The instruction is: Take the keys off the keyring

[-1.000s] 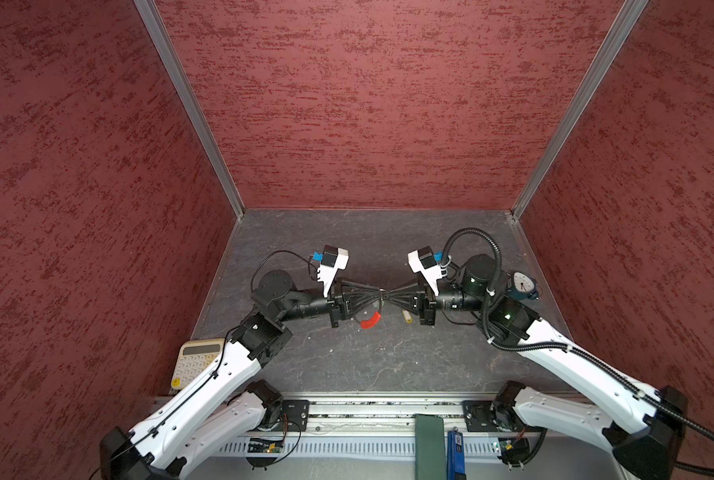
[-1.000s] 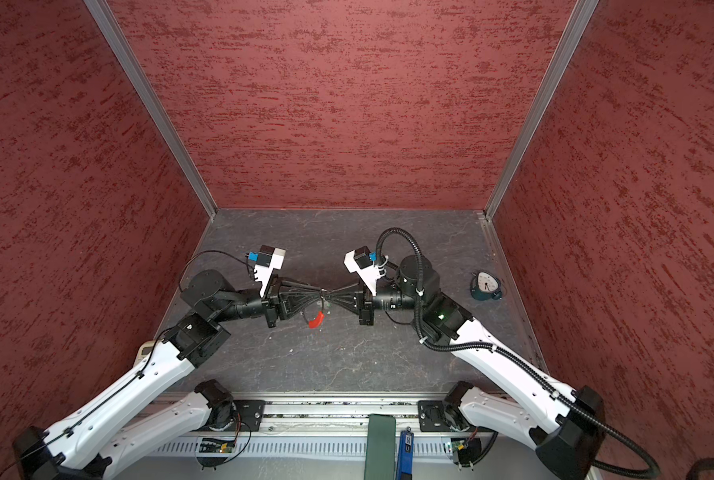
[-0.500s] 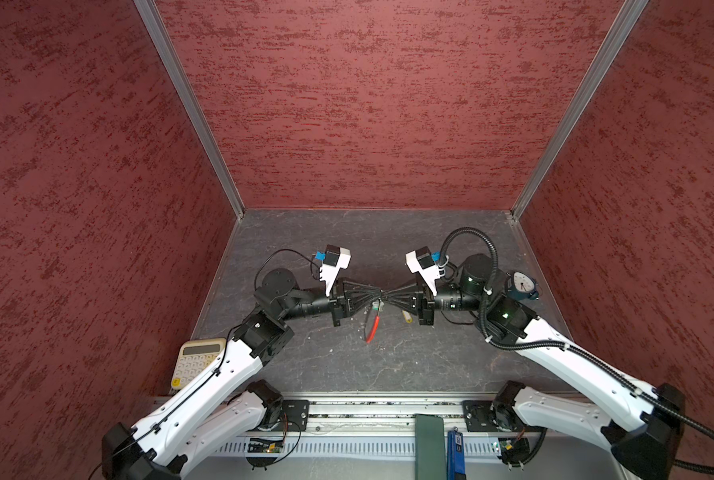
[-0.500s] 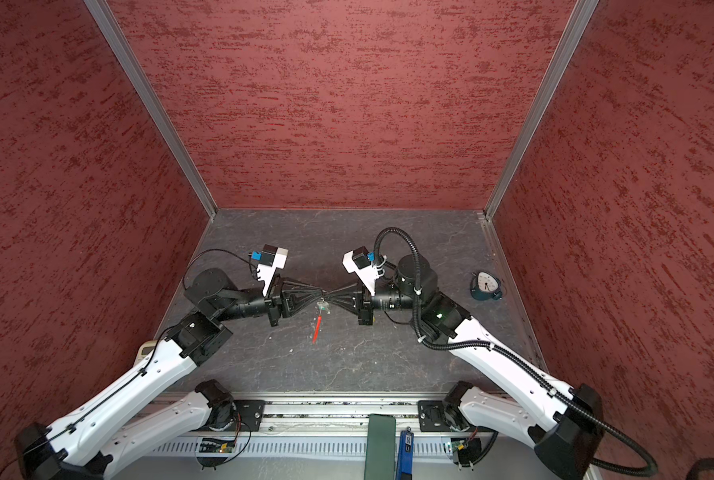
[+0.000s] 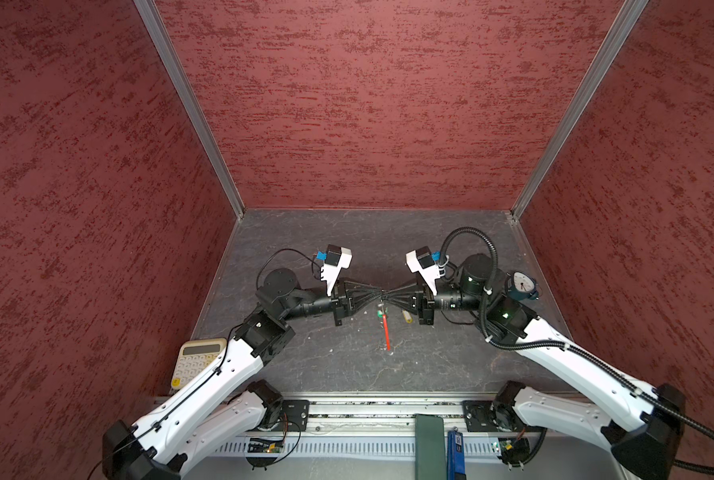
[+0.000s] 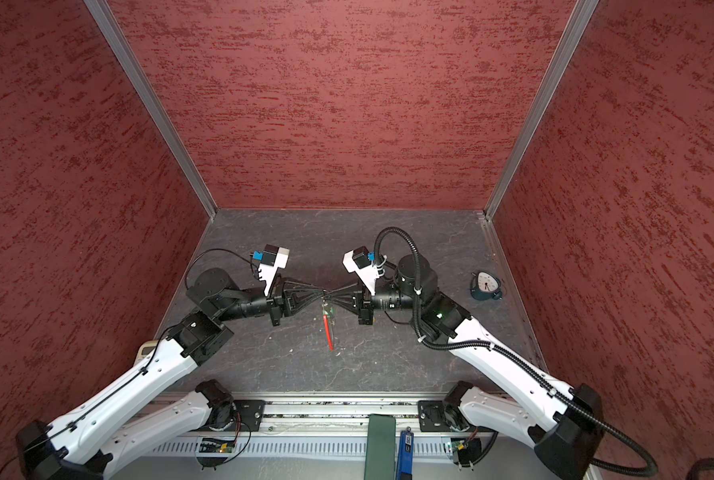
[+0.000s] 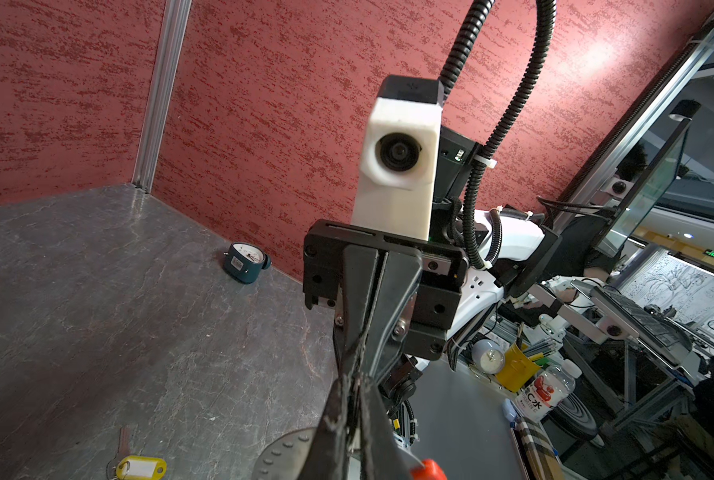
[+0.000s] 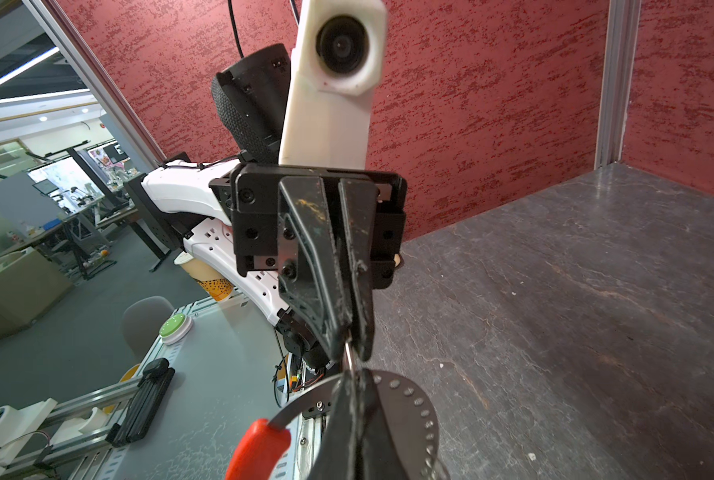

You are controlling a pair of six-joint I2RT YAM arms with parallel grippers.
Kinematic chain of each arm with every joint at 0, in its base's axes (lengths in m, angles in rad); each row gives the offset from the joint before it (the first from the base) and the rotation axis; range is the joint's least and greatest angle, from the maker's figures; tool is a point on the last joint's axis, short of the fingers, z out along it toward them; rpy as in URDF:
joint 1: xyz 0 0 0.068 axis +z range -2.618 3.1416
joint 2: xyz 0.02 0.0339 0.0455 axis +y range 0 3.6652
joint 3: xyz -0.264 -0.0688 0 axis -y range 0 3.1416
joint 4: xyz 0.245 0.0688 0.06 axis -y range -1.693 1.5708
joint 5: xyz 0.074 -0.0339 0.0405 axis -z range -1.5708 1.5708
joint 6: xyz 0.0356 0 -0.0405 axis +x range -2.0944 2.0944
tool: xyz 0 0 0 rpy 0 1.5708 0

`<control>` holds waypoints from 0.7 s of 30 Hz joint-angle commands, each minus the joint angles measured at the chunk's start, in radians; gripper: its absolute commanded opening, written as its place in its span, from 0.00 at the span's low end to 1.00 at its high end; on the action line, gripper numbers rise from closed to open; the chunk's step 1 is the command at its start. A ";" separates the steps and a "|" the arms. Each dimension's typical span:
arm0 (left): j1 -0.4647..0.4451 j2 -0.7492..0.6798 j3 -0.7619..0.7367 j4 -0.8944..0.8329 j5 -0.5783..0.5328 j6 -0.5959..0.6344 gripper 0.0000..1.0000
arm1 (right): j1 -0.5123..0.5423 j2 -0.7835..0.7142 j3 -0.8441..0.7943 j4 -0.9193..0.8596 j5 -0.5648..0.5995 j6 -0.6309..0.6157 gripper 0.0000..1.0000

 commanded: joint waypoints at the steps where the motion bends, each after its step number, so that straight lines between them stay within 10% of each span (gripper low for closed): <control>1: -0.024 0.007 0.029 0.012 0.016 0.000 0.09 | -0.005 -0.001 0.027 0.035 0.038 -0.014 0.00; 6: -0.034 0.001 0.029 0.000 -0.009 0.009 0.00 | -0.005 -0.005 0.025 0.040 0.048 -0.015 0.00; 13: -0.050 -0.072 0.030 -0.049 -0.125 0.049 0.00 | -0.005 -0.084 -0.022 0.064 0.113 -0.028 0.38; 21: -0.059 -0.110 0.029 -0.054 -0.198 0.050 0.00 | -0.005 -0.140 -0.096 0.182 0.198 0.047 0.46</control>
